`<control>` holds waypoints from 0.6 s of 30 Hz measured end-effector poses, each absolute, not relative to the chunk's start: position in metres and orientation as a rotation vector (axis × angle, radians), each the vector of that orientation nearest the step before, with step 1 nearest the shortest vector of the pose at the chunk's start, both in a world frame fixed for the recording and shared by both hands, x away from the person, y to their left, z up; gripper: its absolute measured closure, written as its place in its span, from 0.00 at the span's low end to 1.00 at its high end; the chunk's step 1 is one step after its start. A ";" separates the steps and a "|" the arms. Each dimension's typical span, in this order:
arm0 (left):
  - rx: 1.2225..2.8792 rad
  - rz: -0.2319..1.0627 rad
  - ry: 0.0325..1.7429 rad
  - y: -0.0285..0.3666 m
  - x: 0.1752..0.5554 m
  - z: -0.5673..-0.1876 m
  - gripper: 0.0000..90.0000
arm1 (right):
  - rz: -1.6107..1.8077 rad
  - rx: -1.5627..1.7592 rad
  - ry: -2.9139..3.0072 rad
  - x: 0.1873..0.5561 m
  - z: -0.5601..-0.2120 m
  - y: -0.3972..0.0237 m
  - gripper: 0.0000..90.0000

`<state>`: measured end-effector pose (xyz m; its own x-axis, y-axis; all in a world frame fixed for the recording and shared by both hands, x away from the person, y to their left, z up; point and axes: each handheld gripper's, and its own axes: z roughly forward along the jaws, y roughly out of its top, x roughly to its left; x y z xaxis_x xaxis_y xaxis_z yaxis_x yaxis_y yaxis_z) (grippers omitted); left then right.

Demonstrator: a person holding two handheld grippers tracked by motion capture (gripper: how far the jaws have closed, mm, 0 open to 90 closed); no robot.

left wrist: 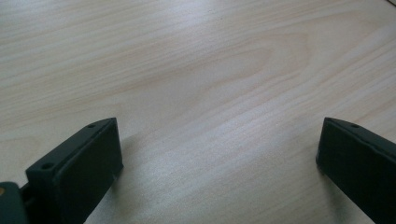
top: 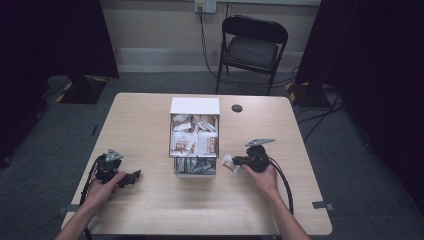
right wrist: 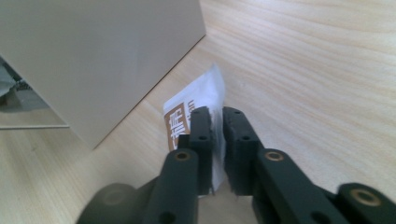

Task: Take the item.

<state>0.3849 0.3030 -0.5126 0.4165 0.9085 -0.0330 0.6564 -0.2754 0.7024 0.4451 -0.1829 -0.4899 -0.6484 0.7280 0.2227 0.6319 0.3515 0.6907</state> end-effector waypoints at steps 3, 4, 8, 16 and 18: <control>2.030 0.505 1.322 0.303 0.385 -0.513 0.00 | 1.176 1.267 2.459 0.446 -0.490 -0.184 0.85; 2.030 0.505 1.322 0.303 0.385 -0.513 0.00 | 1.178 1.280 2.454 0.446 -0.489 -0.184 0.81; 2.030 0.504 1.322 0.303 0.385 -0.513 0.00 | 1.185 1.295 2.419 0.446 -0.487 -0.186 0.75; 2.029 0.504 1.322 0.303 0.385 -0.513 0.00 | 1.267 1.327 2.338 0.440 -0.471 -0.197 0.63; 2.029 0.502 1.322 0.303 0.385 -0.513 0.00 | 1.276 1.334 2.327 0.438 -0.467 -0.201 0.60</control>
